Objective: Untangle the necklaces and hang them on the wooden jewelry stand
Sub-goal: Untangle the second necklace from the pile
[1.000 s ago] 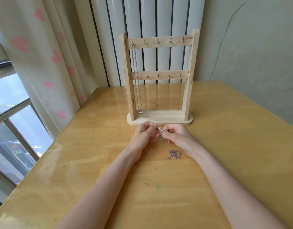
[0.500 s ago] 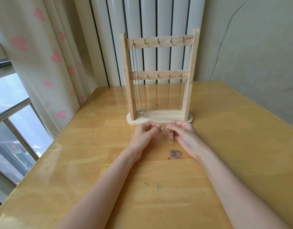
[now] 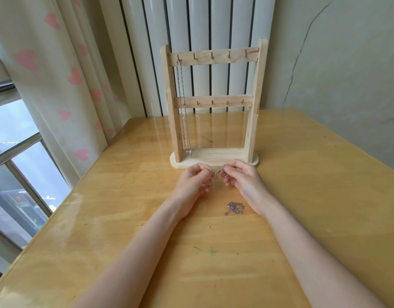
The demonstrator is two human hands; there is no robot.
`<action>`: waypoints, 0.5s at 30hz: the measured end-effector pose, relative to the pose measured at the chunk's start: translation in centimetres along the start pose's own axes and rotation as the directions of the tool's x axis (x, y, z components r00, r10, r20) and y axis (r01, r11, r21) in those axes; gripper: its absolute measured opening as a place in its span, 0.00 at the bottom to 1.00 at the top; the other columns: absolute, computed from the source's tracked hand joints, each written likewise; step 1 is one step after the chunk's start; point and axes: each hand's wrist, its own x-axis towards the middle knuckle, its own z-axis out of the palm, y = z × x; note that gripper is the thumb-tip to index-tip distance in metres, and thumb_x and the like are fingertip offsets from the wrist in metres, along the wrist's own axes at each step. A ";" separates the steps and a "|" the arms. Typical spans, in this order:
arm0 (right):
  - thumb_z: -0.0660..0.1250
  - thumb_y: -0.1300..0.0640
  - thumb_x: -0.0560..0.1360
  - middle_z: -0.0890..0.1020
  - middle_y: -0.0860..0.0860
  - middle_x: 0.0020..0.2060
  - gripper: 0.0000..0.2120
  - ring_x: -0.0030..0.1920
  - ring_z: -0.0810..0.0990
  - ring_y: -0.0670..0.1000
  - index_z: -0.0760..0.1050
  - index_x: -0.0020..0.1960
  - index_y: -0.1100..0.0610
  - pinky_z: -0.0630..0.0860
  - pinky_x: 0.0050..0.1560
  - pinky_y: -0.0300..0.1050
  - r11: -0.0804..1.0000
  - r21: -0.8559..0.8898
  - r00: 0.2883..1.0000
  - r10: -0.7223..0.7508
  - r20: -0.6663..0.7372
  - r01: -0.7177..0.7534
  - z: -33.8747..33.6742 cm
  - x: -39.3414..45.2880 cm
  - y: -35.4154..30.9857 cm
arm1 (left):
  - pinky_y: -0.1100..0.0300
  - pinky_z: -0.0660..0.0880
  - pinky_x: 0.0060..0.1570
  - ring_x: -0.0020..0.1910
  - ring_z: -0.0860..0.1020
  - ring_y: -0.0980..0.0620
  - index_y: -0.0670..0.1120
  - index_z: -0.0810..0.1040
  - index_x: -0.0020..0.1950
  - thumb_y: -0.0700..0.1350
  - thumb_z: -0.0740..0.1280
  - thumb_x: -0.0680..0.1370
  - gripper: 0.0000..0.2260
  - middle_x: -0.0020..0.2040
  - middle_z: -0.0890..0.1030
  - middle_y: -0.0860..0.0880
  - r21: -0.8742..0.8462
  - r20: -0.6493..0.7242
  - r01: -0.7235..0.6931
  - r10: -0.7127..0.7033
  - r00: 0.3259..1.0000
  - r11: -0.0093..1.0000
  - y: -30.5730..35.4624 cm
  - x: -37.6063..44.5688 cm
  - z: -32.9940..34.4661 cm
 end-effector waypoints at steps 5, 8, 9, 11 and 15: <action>0.60 0.68 0.76 0.75 0.52 0.30 0.09 0.29 0.68 0.46 0.72 0.37 0.61 0.63 0.28 0.36 0.960 0.266 0.996 0.087 0.009 -0.086 -0.4 -0.2 -0.7 | 0.70 0.66 0.24 0.20 0.68 0.61 0.48 0.69 0.38 0.31 0.63 0.72 0.12 0.30 0.73 0.49 0.562 0.056 -0.158 0.154 0.987 0.812 -0.8 0.0 1.0; 0.61 0.66 0.76 0.73 0.52 0.28 0.11 0.27 0.66 0.46 0.71 0.36 0.59 0.60 0.26 0.35 0.971 0.219 0.996 0.088 0.021 -0.090 -0.3 -0.3 -0.9 | 0.67 0.67 0.24 0.20 0.68 0.60 0.49 0.74 0.38 0.33 0.63 0.73 0.10 0.31 0.75 0.47 0.574 0.056 -0.146 0.139 0.989 0.806 -0.6 -0.1 1.1; 0.61 0.66 0.76 0.72 0.51 0.28 0.10 0.26 0.65 0.45 0.71 0.36 0.59 0.59 0.25 0.35 0.970 0.228 0.996 0.084 0.026 -0.088 -0.3 -0.4 -0.9 | 0.65 0.67 0.26 0.21 0.68 0.60 0.48 0.75 0.37 0.34 0.63 0.74 0.11 0.30 0.74 0.47 0.537 0.016 -0.118 0.130 0.991 0.835 -0.5 -0.2 1.1; 0.61 0.67 0.75 0.71 0.50 0.27 0.09 0.25 0.64 0.45 0.72 0.37 0.59 0.58 0.24 0.35 0.959 0.266 0.995 0.090 0.038 -0.097 -0.4 -0.4 -1.0 | 0.62 0.66 0.30 0.25 0.68 0.56 0.48 0.76 0.33 0.35 0.61 0.75 0.13 0.28 0.73 0.51 0.395 -0.073 -0.066 0.103 0.992 0.916 -0.2 -0.3 0.9; 0.61 0.68 0.75 0.69 0.48 0.25 0.08 0.24 0.62 0.44 0.71 0.40 0.59 0.58 0.24 0.35 0.958 0.262 0.992 0.103 0.070 -0.118 -0.5 -0.3 -1.0 | 0.64 0.67 0.36 0.31 0.68 0.56 0.48 0.76 0.34 0.36 0.59 0.77 0.14 0.31 0.70 0.52 0.067 -0.037 0.006 -0.003 0.999 0.998 0.5 -0.5 0.6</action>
